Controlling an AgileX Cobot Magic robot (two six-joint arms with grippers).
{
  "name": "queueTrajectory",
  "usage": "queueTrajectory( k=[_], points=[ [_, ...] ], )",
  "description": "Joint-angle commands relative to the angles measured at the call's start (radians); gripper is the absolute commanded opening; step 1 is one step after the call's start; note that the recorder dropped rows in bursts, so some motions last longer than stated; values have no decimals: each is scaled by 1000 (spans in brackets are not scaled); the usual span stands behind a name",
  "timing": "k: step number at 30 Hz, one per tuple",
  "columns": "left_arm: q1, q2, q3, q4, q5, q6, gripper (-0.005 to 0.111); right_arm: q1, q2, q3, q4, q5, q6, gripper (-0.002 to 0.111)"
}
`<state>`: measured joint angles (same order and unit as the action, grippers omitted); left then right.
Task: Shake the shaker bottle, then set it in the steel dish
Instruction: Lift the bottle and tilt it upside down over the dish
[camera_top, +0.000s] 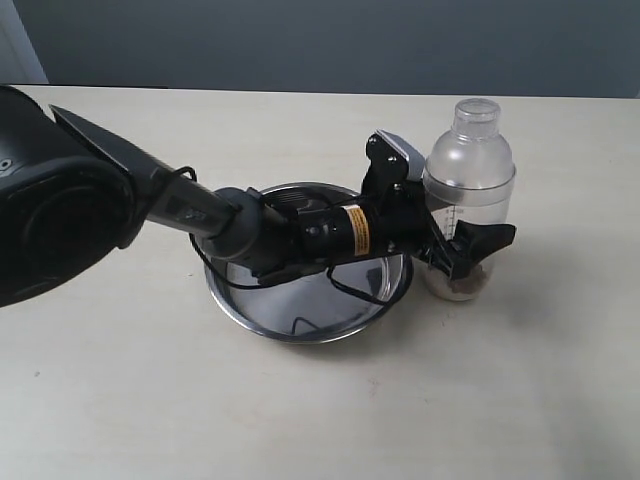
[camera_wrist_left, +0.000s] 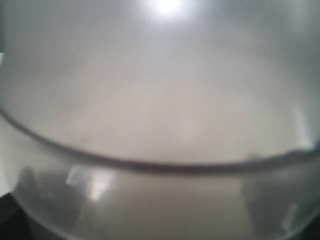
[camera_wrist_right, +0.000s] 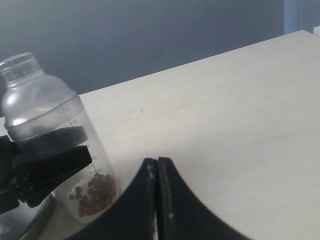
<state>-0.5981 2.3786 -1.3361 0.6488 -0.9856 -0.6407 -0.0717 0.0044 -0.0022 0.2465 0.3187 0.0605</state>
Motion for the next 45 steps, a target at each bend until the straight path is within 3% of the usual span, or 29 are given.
queueTrajectory(
  k=[1,8,14,20,27,31,34,38,41,43,45],
  points=[
    [-3,4,-1,0,51,-58,1,2,-4,2,-3,-11,-4,-1],
    [-3,-2,-1,69,51,-23,1,2,-4,2,-3,-11,-4,-1],
    [-7,-37,-1,82,161,-25,1,2,-4,2,-3,-11,-4,-1],
    [-17,-193,-1,137,330,-21,1,2,-4,2,-3,-11,-4,-1],
    [2,-412,-1,128,376,39,1,2,-4,2,-3,-11,-4,-1],
    [2,-559,1,145,535,124,1,2,-4,2,-3,-11,-4,-1],
    [2,-551,88,10,649,100,1,2,-4,2,-3,-11,-4,-1],
    [7,-445,275,-122,489,98,0,2,-4,2,-3,-11,-4,-1],
    [7,-563,224,-135,459,209,0,2,-4,2,-3,-11,-4,-1],
    [7,-687,141,-148,607,376,0,2,-4,2,-3,-11,-4,-1],
    [30,-700,150,-327,706,391,0,2,-4,2,-3,-11,-4,-1]
  ],
)
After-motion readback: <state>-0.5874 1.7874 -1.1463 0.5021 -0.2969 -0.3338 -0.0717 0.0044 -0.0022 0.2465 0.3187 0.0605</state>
